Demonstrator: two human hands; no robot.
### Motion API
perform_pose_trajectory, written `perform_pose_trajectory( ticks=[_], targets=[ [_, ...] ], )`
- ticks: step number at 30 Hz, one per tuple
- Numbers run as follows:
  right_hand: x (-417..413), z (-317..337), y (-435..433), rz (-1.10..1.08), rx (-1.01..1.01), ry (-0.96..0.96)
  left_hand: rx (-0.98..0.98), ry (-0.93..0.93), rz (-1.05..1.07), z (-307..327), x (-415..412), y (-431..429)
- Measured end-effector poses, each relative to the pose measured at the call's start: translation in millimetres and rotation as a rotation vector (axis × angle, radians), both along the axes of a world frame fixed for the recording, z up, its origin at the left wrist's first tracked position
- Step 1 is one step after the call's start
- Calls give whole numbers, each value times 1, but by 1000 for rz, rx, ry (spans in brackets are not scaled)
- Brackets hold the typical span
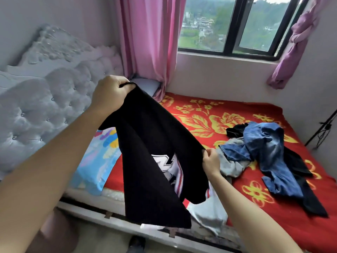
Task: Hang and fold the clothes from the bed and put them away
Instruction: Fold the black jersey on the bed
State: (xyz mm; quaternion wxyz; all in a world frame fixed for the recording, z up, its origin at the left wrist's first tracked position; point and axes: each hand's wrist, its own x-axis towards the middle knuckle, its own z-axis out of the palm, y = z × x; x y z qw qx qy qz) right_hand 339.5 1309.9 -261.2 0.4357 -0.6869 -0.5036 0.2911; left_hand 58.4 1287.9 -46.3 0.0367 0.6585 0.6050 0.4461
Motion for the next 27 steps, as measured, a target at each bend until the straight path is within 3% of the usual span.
perform_pose_trajectory(
  ticks=[4, 7, 11, 14, 19, 24, 27],
  targets=[
    [19, 47, 78, -161, 213, -115, -110, -57, -131, -30, -49, 62],
    [16, 87, 142, -76, 216, -324, -194, -134, -151, -64, -84, 111],
    [-47, 141, 258, -71, 69, -567, -306, -318, 56, -125, -141, 190],
    [-124, 159, 332, -27, -56, -594, -436, -367, 273, -172, -170, 240],
    [-182, 72, 339, 291, -68, -837, -888, -200, 515, -267, -208, 263],
    [-116, -60, 275, 296, -618, -796, -1167, -26, 328, -339, -177, 252],
    [-83, -102, 243, 246, -802, -717, -1254, 49, 198, -359, -143, 258]
  ],
)
